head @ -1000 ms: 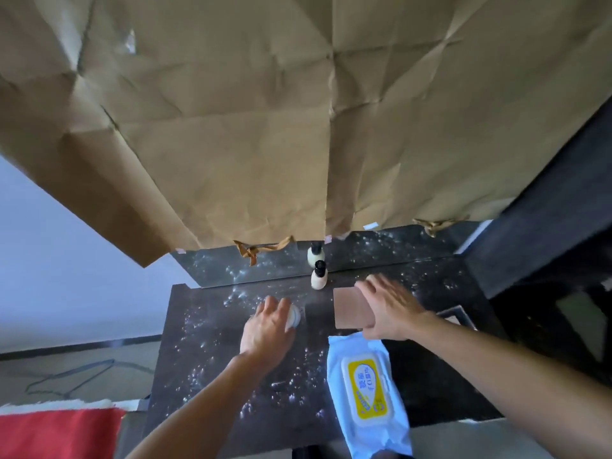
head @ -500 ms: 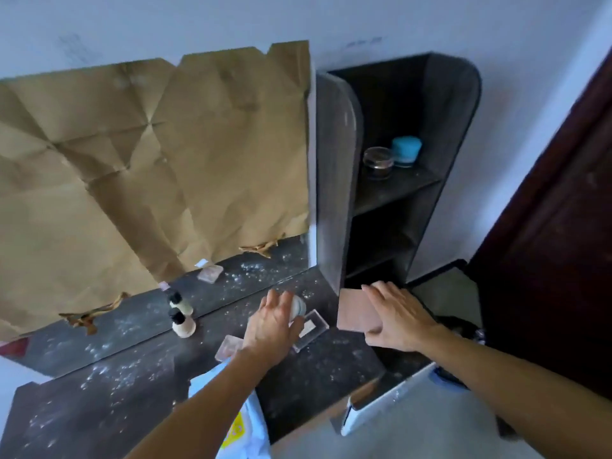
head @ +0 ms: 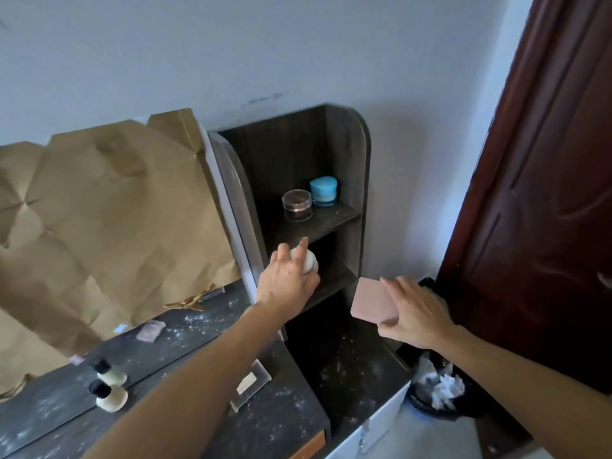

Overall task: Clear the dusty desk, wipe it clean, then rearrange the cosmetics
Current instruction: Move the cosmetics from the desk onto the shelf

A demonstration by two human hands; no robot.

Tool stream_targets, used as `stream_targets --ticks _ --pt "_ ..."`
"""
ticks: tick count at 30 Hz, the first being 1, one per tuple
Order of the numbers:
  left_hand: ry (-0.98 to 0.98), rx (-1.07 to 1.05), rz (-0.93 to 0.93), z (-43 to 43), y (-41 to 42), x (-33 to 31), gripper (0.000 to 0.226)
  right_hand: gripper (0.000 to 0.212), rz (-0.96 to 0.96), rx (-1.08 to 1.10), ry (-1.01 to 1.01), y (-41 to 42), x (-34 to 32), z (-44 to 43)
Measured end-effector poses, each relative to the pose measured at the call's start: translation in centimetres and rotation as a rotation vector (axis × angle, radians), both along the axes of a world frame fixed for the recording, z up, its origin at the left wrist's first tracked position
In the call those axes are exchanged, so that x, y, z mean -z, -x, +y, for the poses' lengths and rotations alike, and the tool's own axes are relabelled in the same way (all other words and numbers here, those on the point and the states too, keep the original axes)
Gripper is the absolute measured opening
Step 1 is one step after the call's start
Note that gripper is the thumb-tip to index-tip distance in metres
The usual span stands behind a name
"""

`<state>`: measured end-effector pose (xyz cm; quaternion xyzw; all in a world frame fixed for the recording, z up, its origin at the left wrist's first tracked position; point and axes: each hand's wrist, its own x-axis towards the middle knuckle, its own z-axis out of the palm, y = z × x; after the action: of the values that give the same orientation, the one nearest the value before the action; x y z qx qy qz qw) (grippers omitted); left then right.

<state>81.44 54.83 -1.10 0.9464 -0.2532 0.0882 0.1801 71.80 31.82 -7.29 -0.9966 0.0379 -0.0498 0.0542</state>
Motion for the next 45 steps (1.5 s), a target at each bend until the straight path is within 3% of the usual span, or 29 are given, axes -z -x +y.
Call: stream_targets --ticks 15,29,36,39,42,45 --pt "-0.230 -0.249 0.063 -4.8 -10.2 -1.3 0.066 0.087 -0.063 -0.132 -0.057 -10.5 -1.4 -4.9" --pt "-0.181 -0.570 0.072 -6.6 -13.3 0.1 0.060 0.089 0.020 -0.432 -0.111 -17.1 1.2 -8.3" --pt "-0.179 -0.675 0.098 -7.3 -11.8 0.0 0.074 0.087 0.068 -0.561 -0.108 -18.2 2.8 -9.3" --pt "-0.132 -0.645 -0.072 -7.5 -8.9 0.4 0.064 0.085 0.092 -0.605 -0.110 -18.6 3.3 -8.6" --pt "-0.041 -0.575 -0.255 -6.4 -5.5 2.1 0.039 0.084 0.140 -0.633 -0.116 -18.8 4.3 -7.3" --pt "0.024 -0.644 -0.201 -4.3 -2.8 4.0 0.017 0.084 0.202 -0.621 -0.120 -18.8 5.7 -5.0"
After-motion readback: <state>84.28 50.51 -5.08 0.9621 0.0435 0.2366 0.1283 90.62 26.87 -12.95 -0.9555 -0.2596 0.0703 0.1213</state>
